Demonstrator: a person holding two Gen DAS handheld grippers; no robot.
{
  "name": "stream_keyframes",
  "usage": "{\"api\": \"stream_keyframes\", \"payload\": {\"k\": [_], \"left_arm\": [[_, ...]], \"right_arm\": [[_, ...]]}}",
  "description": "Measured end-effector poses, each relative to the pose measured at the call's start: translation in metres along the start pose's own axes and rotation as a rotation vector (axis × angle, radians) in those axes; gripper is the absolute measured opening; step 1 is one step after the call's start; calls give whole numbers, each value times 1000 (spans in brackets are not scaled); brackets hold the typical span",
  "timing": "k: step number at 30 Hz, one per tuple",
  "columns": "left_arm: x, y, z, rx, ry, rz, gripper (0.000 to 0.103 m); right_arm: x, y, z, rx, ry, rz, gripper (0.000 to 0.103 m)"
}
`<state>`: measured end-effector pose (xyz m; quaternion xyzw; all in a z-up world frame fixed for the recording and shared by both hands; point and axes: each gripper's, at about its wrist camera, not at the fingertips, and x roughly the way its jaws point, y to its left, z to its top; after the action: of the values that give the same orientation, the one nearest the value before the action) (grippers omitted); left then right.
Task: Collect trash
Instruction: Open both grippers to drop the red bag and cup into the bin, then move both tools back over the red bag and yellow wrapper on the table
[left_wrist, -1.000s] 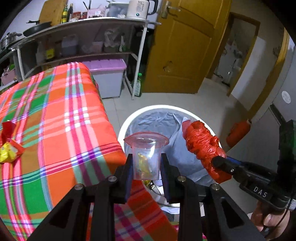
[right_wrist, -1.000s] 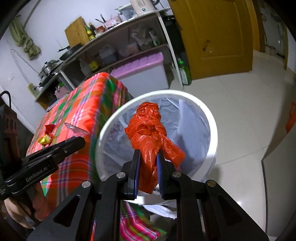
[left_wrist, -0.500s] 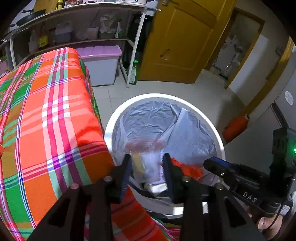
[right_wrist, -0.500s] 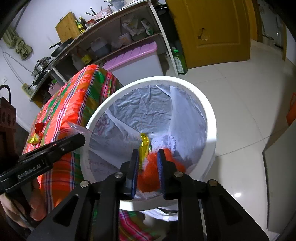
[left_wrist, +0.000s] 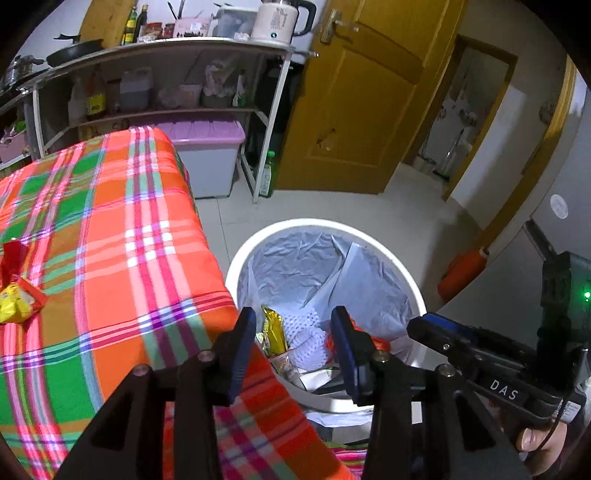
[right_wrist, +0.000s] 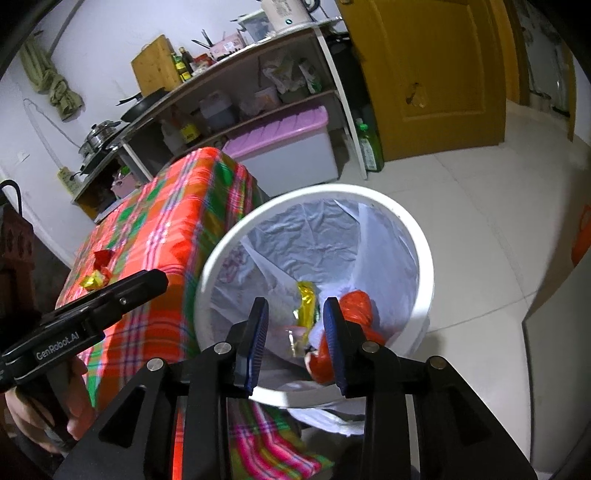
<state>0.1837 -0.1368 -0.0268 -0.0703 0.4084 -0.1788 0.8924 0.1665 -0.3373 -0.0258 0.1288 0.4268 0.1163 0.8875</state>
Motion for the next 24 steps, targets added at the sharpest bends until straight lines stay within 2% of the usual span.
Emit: {"api": "stream_keyframes", "payload": {"k": [11,24], "left_arm": [[-55,21,-8,-37,-107,59,48],[-103,60,-26,-105,-196,128,49]], "right_arm": [[-36,53,-3,-102,-71,32,32],[-46,118,-13,-232,-97,99,32]]}}
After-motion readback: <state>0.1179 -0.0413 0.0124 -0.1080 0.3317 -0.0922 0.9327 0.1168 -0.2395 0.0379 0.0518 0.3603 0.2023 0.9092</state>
